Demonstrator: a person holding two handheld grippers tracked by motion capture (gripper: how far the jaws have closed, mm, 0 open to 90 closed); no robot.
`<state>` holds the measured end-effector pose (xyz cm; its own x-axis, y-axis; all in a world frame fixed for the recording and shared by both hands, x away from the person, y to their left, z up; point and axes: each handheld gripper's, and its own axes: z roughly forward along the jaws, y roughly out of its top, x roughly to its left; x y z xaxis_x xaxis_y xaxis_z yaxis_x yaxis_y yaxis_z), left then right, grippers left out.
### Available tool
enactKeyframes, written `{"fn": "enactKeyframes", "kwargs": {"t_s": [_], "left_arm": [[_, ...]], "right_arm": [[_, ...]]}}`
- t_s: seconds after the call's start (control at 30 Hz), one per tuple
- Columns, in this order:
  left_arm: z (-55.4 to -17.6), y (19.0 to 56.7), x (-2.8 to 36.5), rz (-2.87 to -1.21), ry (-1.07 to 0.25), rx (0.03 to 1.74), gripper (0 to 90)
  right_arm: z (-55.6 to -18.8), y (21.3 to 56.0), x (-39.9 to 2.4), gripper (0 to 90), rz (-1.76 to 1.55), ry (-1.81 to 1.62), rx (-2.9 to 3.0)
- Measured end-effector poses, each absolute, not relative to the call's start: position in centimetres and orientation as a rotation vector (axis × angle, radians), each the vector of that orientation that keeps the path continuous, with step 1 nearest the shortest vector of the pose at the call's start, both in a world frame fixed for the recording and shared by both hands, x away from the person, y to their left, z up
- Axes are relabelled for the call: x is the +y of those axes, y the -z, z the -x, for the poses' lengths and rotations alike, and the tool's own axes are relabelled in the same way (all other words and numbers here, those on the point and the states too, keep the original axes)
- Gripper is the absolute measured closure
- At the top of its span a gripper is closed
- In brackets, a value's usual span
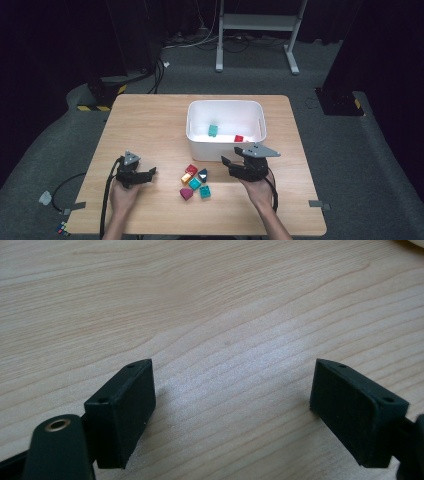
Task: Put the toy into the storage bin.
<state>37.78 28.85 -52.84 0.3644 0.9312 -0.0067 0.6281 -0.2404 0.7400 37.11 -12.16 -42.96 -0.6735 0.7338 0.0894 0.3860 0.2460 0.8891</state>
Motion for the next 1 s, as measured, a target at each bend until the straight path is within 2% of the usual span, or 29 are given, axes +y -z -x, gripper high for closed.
{"fn": "enactKeyframes", "kwargs": {"t_s": [1.0], "left_arm": [[-37.8,52.8,28.8,-1.968,-0.588,1.348,18.5]], "right_arm": [[-33.7,49.8,-8.6,37.8,-1.034,-1.316,2.371]]}}
